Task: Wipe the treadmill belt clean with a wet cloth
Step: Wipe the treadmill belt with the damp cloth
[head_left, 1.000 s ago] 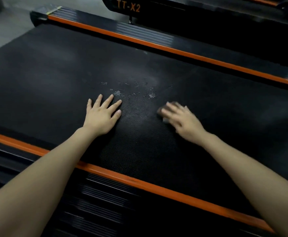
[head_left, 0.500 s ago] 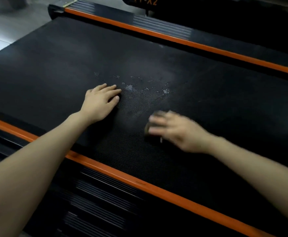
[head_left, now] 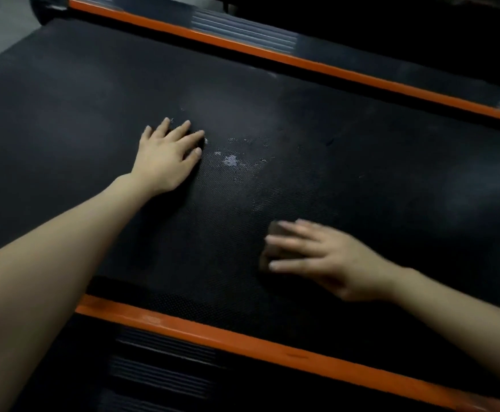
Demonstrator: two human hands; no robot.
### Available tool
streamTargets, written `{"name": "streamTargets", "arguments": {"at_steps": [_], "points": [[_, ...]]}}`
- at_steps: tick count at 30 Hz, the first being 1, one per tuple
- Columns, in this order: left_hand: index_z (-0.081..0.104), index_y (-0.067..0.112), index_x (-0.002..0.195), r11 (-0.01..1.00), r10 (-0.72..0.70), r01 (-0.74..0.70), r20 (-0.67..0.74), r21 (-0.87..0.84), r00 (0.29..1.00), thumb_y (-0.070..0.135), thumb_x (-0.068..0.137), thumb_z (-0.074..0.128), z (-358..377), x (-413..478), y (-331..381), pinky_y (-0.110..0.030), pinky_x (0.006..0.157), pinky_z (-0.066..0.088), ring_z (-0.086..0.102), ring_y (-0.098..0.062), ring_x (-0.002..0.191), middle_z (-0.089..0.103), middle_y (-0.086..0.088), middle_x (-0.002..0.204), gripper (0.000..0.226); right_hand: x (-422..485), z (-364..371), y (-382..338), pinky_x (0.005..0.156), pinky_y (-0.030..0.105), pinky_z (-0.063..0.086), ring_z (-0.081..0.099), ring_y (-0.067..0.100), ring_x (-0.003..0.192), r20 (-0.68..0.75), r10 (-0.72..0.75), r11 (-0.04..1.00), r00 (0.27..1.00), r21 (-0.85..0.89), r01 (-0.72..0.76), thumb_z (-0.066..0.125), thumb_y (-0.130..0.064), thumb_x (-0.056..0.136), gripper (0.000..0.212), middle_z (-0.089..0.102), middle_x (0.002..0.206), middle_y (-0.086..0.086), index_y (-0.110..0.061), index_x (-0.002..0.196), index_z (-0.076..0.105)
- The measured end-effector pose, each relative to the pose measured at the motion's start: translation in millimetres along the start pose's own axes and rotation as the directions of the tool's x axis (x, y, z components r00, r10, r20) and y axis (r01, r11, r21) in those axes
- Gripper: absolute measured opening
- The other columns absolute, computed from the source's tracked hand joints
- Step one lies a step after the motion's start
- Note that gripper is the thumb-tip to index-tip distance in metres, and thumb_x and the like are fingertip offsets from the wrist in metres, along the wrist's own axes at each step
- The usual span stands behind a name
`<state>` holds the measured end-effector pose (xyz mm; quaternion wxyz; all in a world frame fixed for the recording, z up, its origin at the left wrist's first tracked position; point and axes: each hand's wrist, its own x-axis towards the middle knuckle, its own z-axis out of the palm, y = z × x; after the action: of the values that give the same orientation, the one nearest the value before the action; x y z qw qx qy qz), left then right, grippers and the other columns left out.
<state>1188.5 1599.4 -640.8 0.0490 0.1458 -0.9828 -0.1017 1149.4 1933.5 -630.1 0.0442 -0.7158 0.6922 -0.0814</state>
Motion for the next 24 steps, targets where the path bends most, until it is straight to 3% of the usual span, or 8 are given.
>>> {"name": "streamTargets", "arguments": {"at_steps": [3,6,7,13,17,19,22,24], "points": [[0.03,0.032,0.147,0.999,0.026,-0.027,0.029,0.024,0.999,0.041,0.101,0.028,6.4,8.4,-0.9,-0.051,0.116,0.004,0.01,-0.033,0.145,0.02,-0.001,0.157,0.047,-9.0,-5.6,60.3,0.111,0.05,0.027,0.034,0.033,0.136,-0.208,0.435,0.894,0.876,-0.013,-0.447,0.034,-0.032,0.099,0.04,0.04,0.146,0.009,-0.021,0.134,0.051],[0.029,0.03,0.147,0.998,0.032,-0.034,0.019,0.058,0.999,0.041,0.101,0.025,10.6,7.4,-0.7,-0.051,0.116,0.004,0.011,-0.034,0.144,0.02,-0.002,0.157,0.048,37.1,-9.1,86.0,0.107,0.049,0.031,0.033,0.04,0.134,-0.342,0.858,0.44,0.384,0.102,-0.892,0.038,-0.027,0.097,0.04,0.039,0.148,0.009,-0.021,0.135,0.05],[0.029,0.029,0.147,0.997,0.038,-0.038,0.013,0.065,0.999,0.041,0.101,0.025,11.6,5.8,-0.5,-0.051,0.116,0.004,0.012,-0.034,0.144,0.021,-0.002,0.157,0.049,59.1,-5.6,82.5,0.105,0.048,0.034,0.036,0.044,0.13,-0.363,0.871,0.385,0.331,0.084,-0.919,0.035,-0.027,0.095,0.043,0.04,0.146,0.011,-0.02,0.134,0.052],[0.034,0.027,0.146,0.997,0.061,-0.059,-0.032,0.054,0.998,0.039,0.101,0.03,14.6,1.9,-1.2,-0.052,0.115,0.005,0.014,-0.035,0.144,0.026,-0.004,0.156,0.047,90.1,25.6,-39.9,0.11,0.049,0.027,0.037,0.04,0.133,-0.142,0.349,0.933,0.926,-0.037,-0.357,0.043,-0.022,0.087,0.045,0.043,0.145,0.008,-0.023,0.131,0.054],[0.03,0.029,0.147,0.997,0.051,-0.051,-0.009,0.061,0.999,0.041,0.1,0.026,14.4,0.7,-0.4,-0.051,0.116,0.002,0.011,-0.033,0.145,0.023,-0.003,0.157,0.049,34.8,3.2,-0.3,0.111,0.051,0.025,0.031,0.034,0.138,-0.065,0.249,0.964,0.966,-0.08,-0.254,0.047,-0.016,0.089,0.044,0.041,0.146,0.008,-0.023,0.132,0.053],[0.03,0.029,0.147,0.997,0.048,-0.048,-0.002,0.062,0.999,0.041,0.1,0.025,14.1,0.3,0.8,-0.051,0.116,0.002,0.011,-0.033,0.145,0.022,-0.003,0.157,0.049,30.3,-3.7,43.6,0.105,0.06,0.031,0.037,0.04,0.133,-0.204,0.58,0.798,0.789,-0.05,-0.6,0.042,-0.02,0.09,0.043,0.044,0.143,0.012,-0.02,0.132,0.052],[0.031,0.029,0.147,0.997,0.039,-0.039,0.009,0.064,0.999,0.041,0.1,0.025,13.7,0.7,2.0,-0.052,0.116,0.002,0.011,-0.033,0.145,0.023,-0.003,0.157,0.049,81.1,-9.4,74.9,0.113,0.055,0.019,0.023,0.039,0.139,-0.304,0.947,0.154,0.102,0.151,-0.977,0.035,-0.026,0.099,0.043,0.029,0.153,0.006,-0.025,0.141,0.04],[0.034,0.028,0.146,0.998,0.033,-0.033,0.005,0.051,0.999,0.041,0.1,0.025,13.8,2.1,1.8,-0.052,0.116,0.004,0.014,-0.034,0.144,0.026,-0.004,0.155,0.048,128.3,-2.7,72.9,0.112,0.053,0.02,0.024,0.043,0.137,-0.308,0.95,0.086,0.039,0.141,-0.986,0.034,-0.024,0.097,0.044,0.027,0.153,0.009,-0.024,0.141,0.04]]}}
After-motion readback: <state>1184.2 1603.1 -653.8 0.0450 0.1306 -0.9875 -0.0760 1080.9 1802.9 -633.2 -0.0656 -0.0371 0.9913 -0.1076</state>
